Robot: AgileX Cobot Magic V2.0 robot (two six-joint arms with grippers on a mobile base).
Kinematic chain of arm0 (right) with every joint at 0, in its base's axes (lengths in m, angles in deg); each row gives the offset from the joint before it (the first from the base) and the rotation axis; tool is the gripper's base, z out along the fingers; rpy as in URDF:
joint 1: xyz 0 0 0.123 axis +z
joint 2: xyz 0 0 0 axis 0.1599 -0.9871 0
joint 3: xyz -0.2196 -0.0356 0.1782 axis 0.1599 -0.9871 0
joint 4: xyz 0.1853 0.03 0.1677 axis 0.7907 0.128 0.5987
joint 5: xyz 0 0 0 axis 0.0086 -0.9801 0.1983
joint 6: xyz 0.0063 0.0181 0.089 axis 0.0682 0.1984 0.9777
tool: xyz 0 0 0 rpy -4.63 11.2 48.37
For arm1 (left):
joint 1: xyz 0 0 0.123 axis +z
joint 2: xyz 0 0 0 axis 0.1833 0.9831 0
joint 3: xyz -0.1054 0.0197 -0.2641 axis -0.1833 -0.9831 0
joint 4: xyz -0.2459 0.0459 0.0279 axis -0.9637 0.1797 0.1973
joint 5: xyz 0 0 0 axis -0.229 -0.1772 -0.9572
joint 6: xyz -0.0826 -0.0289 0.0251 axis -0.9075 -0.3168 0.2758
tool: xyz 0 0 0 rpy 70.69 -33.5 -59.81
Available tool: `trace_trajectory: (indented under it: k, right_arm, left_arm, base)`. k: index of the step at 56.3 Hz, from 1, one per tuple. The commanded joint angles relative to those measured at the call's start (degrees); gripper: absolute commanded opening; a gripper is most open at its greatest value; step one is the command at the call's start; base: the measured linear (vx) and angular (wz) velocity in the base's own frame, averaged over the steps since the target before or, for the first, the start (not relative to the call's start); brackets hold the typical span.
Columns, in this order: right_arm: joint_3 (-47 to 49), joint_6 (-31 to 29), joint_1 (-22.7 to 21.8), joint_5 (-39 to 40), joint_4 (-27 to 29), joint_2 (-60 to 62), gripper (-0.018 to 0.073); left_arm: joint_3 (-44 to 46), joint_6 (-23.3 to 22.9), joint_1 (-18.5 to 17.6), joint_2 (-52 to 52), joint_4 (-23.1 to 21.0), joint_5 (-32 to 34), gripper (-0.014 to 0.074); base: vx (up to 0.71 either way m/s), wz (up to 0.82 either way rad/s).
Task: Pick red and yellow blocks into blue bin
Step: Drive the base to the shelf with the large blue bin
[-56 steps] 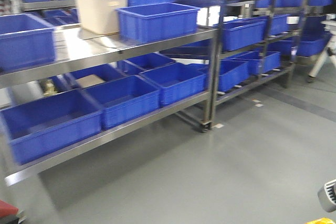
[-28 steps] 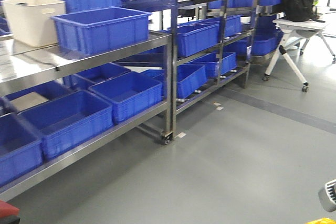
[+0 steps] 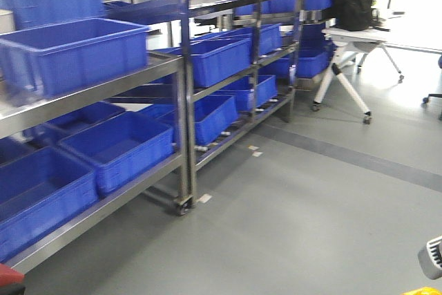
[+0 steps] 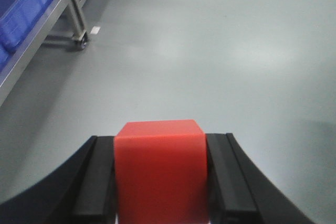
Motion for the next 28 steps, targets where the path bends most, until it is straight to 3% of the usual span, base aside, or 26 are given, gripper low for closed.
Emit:
trace_trajectory:
  k: [1,28]
  right_arm:
    - [1.5,-0.2,0.0,3.1,-0.6,0.6,0.0172]
    - [1.5,-0.2,0.0,3.1,-0.6,0.6,0.0172]
  left_arm:
    - [1.6,0.0,-0.3,0.0,-0.5,4.5,0.0264]
    - [1.6,0.0,-0.3,0.0,-0.5,4.5,0.0264]
  base:
    - [0.41,-0.29]
    - [0.41,-0.32]
